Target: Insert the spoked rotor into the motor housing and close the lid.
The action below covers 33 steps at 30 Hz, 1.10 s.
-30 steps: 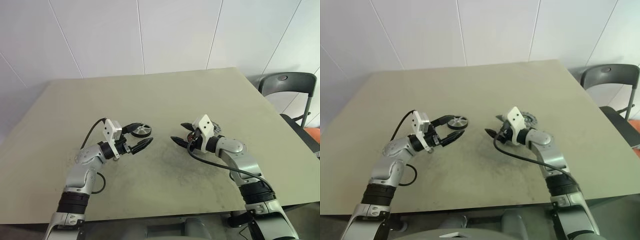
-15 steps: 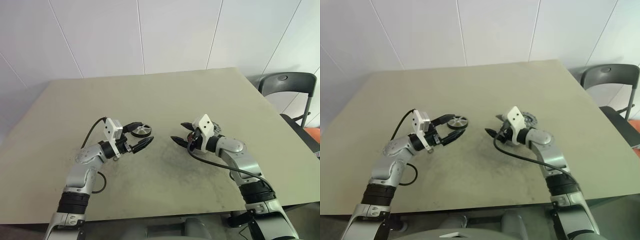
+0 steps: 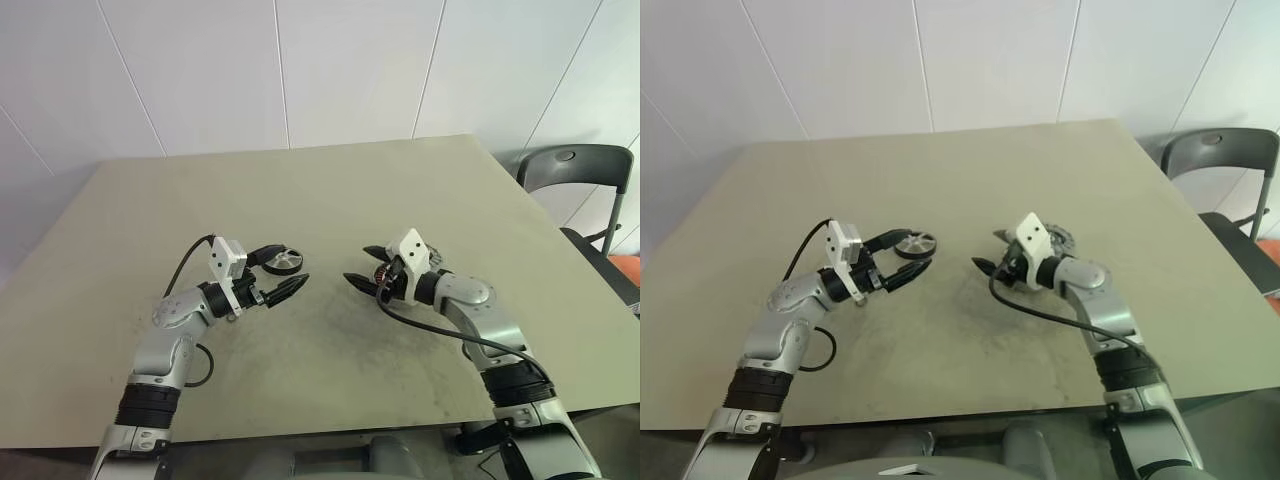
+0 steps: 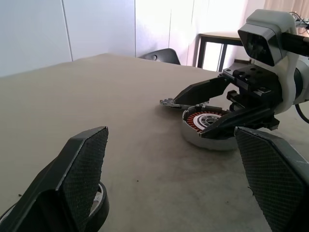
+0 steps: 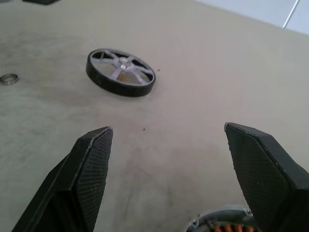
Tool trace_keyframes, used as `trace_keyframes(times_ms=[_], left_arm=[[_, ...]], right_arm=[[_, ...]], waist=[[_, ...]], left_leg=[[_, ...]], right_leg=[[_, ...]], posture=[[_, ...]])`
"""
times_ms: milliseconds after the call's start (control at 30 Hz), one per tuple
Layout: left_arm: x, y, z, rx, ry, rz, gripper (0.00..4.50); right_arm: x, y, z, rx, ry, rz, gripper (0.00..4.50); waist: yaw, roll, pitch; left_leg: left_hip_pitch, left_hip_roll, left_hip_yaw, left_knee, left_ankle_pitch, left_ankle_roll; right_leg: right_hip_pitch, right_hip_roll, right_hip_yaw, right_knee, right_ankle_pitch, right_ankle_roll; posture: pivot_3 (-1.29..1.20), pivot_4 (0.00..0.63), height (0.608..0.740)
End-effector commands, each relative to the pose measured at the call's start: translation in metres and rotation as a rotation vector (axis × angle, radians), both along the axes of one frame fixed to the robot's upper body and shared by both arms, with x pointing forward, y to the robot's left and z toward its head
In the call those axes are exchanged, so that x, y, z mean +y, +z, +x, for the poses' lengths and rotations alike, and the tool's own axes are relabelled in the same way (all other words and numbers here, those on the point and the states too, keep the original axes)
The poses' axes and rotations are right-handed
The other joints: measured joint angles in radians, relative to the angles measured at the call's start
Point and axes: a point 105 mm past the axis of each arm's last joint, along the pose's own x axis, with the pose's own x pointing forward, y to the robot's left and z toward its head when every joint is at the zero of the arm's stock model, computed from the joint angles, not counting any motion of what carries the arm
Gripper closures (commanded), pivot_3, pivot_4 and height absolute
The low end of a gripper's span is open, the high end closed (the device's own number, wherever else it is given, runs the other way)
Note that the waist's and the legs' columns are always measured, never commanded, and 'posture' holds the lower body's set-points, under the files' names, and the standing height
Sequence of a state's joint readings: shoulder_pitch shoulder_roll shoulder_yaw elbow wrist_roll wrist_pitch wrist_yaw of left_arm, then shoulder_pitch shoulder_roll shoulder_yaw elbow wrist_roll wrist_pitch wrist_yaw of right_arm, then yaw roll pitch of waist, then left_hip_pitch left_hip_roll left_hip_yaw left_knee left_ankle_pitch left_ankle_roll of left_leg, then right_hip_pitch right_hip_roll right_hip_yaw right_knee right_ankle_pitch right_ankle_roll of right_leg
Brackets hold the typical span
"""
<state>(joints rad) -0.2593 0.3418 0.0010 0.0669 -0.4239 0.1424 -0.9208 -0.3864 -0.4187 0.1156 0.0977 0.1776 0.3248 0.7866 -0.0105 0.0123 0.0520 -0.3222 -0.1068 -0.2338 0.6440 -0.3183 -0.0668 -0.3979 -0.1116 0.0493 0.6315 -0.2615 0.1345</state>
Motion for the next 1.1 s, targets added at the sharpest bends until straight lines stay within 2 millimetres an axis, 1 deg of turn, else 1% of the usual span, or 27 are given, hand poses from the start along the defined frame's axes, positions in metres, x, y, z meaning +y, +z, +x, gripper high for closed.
trace_keyframes(times_ms=[33, 100, 233, 400, 533, 633, 800, 900, 967, 1100], left_arm=[[-0.003, 0.010, 0.000, -0.050, -0.011, -0.004, 0.04], [-0.003, 0.009, 0.001, -0.048, -0.010, -0.004, 0.04], [-0.003, 0.004, 0.002, -0.041, -0.009, -0.007, 0.04], [-0.004, -0.002, 0.002, -0.032, -0.010, -0.012, 0.04], [-0.006, -0.004, 0.002, -0.030, -0.013, -0.016, 0.04], [-0.008, -0.005, 0.003, -0.030, -0.012, -0.020, 0.04], [-0.008, -0.008, 0.002, -0.029, -0.006, -0.026, 0.04], [-0.005, -0.010, 0.001, -0.027, 0.005, -0.027, 0.04], [-0.003, -0.012, 0.001, -0.024, 0.010, -0.027, 0.04], [-0.002, -0.015, 0.001, -0.021, 0.015, -0.028, 0.04]], right_arm=[[0.003, 0.018, 0.003, -0.064, 0.016, -0.079, 0.59], [0.000, 0.019, 0.002, -0.032, 0.010, -0.104, 0.59], [-0.012, 0.023, -0.005, 0.048, 0.015, -0.235, 0.59], [-0.022, 0.040, -0.019, 0.150, 0.046, -0.305, 0.59], [-0.025, 0.042, -0.029, 0.248, 0.072, -0.375, 0.59], [-0.023, 0.037, -0.034, 0.320, 0.092, -0.428, 0.59], [-0.030, 0.021, -0.026, 0.358, 0.036, -0.550, 0.59], [-0.035, 0.014, -0.018, 0.352, -0.012, -0.601, 0.59], [-0.035, 0.014, -0.014, 0.347, -0.024, -0.608, 0.59], [-0.034, 0.017, -0.012, 0.338, -0.022, -0.605, 0.59]], waist=[[0.000, 0.000, 0.000], [0.000, 0.000, 0.000], [0.004, 0.000, 0.000], [0.006, -0.002, 0.001], [0.008, -0.003, 0.001], [0.013, -0.004, 0.001], [0.025, -0.006, 0.001], [0.025, -0.006, 0.001], [0.025, -0.008, 0.000], [0.025, -0.008, 0.000]], left_leg=[[0.000, 0.000, 0.000, 0.000, 0.000, 0.000], [0.000, 0.000, 0.001, 0.000, 0.000, 0.000], [-0.001, 0.000, 0.002, 0.001, -0.001, 0.001], [-0.002, 0.000, 0.003, 0.002, -0.002, 0.003], [-0.002, 0.000, 0.005, 0.002, -0.002, 0.004], [-0.002, 0.001, 0.006, 0.002, -0.003, 0.004], [-0.003, 0.001, 0.007, 0.002, -0.003, 0.005], [-0.008, 0.001, 0.007, 0.004, -0.003, 0.004], [-0.011, 0.001, 0.007, 0.004, -0.002, 0.003], [-0.014, 0.001, 0.007, 0.004, 0.000, 0.000]], right_leg=[[0.000, 0.000, 0.000, 0.000, 0.000, 0.000], [0.000, 0.000, 0.000, 0.000, 0.000, 0.000], [0.000, 0.000, 0.001, 0.000, 0.000, 0.000], [-0.001, 0.000, 0.002, -0.002, 0.001, 0.002], [-0.001, -0.001, 0.002, -0.003, 0.001, 0.002], [-0.002, -0.001, 0.002, -0.003, 0.001, 0.003], [-0.003, -0.001, 0.002, -0.003, 0.002, 0.004], [-0.007, -0.002, 0.002, -0.003, 0.002, 0.004], [-0.010, -0.002, 0.002, -0.003, 0.002, 0.004], [-0.013, -0.002, 0.002, -0.003, 0.003, 0.004]], posture=[[0.00, 0.000, 0.740], [0.00, 0.000, 0.740], [0.00, 0.000, 0.740], [0.00, 0.000, 0.740], [0.00, 0.000, 0.740], [0.00, 0.000, 0.740], [0.00, 0.000, 0.740], [0.00, 0.000, 0.740], [0.00, 0.000, 0.740], [0.00, 0.000, 0.740]])
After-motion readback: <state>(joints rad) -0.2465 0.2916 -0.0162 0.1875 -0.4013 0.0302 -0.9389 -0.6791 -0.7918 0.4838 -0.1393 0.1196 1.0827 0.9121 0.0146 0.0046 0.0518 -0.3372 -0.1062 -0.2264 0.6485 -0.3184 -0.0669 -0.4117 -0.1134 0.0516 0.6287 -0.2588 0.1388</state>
